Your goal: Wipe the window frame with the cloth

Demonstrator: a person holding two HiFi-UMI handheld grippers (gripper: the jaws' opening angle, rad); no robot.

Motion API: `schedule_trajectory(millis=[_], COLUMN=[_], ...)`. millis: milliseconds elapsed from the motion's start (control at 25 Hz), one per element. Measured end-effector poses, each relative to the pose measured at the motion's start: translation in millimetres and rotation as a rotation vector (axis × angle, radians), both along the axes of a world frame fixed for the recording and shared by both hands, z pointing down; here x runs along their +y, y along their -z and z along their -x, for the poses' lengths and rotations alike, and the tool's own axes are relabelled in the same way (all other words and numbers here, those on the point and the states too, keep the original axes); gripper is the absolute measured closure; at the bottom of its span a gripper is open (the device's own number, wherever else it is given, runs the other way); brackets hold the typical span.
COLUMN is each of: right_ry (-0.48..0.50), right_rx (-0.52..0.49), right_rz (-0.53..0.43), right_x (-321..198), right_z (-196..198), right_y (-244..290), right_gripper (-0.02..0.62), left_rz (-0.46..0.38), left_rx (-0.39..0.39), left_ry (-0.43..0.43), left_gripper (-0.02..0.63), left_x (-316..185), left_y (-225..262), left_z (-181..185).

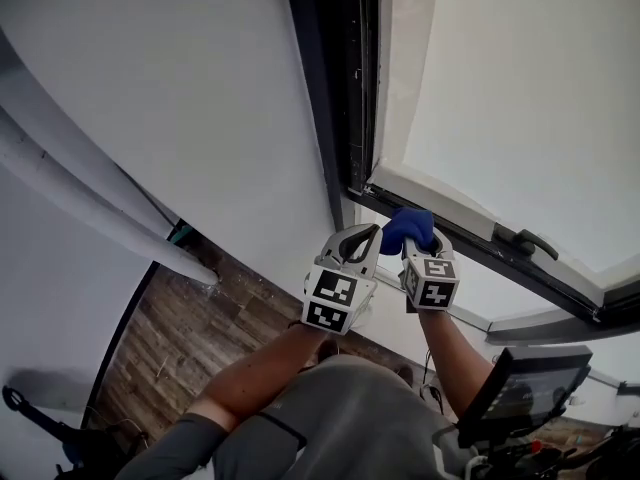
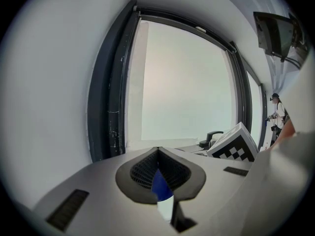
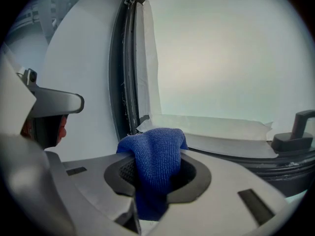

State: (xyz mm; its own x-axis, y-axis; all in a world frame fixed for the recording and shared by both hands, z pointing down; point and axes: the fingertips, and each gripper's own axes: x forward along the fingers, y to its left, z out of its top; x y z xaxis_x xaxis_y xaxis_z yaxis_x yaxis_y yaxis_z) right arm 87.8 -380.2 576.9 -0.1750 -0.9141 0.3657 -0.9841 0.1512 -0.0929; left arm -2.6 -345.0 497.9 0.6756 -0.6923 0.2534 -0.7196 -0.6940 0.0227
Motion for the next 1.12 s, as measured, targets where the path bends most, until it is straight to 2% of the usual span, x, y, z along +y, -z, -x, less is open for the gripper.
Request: schedule_trajectory(millis=[440,800,1120], right_ry=[-0.151,-0.280,-0.336], right_rx=[0.016,0.015,-0.001], right_rz=[-0.002,-0.004,-0.014], right_x=[38.6,71.0,101.4], right_z=[-69.4,-127.7,-180.1], right_y=[3.4,1.6,8.3], right_gripper=[0.476,0.476,0.476], left_rz=[0.076,0.078,0.089], left_rx=[0.024,0.021,0.032], left_ry=[-0.122,-0.267,-0.309], left_gripper=[0.597,0.597,0.597], left_x=[4.8,23.3,39.0], left_y=[-17.5,-27.4,-26.9], left_z=[-51.8,-110.6,-165.4])
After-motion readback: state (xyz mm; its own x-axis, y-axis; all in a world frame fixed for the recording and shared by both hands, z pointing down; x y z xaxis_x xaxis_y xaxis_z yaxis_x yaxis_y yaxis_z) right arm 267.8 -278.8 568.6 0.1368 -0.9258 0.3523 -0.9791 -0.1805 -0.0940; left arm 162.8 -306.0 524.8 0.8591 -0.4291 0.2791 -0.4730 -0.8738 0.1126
